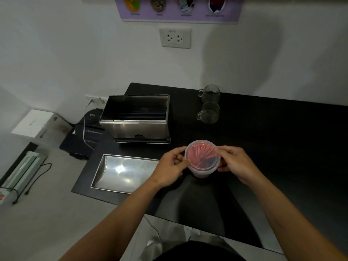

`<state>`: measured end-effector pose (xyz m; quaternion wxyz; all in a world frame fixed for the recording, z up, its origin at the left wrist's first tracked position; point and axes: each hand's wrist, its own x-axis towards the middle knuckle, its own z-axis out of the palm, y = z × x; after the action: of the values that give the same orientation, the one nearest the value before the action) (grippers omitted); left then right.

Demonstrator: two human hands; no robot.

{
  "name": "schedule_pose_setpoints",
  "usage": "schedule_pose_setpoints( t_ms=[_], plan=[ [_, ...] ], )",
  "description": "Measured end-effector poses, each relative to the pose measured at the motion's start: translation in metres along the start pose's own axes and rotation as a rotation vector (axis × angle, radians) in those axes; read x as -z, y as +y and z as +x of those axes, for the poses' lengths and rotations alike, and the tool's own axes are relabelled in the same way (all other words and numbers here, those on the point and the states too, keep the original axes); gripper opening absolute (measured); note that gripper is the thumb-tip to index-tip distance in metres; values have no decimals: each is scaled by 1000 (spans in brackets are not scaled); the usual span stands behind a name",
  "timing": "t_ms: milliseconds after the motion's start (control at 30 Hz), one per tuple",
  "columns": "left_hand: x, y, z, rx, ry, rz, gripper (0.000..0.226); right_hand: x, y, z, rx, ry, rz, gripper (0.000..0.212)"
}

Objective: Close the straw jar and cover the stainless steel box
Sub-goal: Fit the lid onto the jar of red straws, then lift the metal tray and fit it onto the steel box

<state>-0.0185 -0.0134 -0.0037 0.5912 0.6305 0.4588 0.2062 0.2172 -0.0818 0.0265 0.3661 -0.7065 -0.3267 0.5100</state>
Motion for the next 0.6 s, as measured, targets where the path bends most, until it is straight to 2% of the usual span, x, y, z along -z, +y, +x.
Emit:
schedule_pose_setpoints(
  t_ms=[167, 233, 333, 400, 600],
  plan=[
    [-4, -1, 1, 6, -12, 6, 56, 10, 4, 5, -21, -7, -67, 18],
    [-1, -1, -1, -2, -22, 13, 49, 12, 2, 7, -1, 4, -111, 25],
    [7, -2, -7, 6, 10, 19, 41, 9, -9, 4, 94, 118, -204, 38],
    [16, -3, -13, 18, 56, 22, 39, 5, -21, -1, 180, 168, -239, 39],
    [58, -5, -41, 19, 245, 62, 31, -26, -68, -19, 338, 26, -153, 30]
  ],
)
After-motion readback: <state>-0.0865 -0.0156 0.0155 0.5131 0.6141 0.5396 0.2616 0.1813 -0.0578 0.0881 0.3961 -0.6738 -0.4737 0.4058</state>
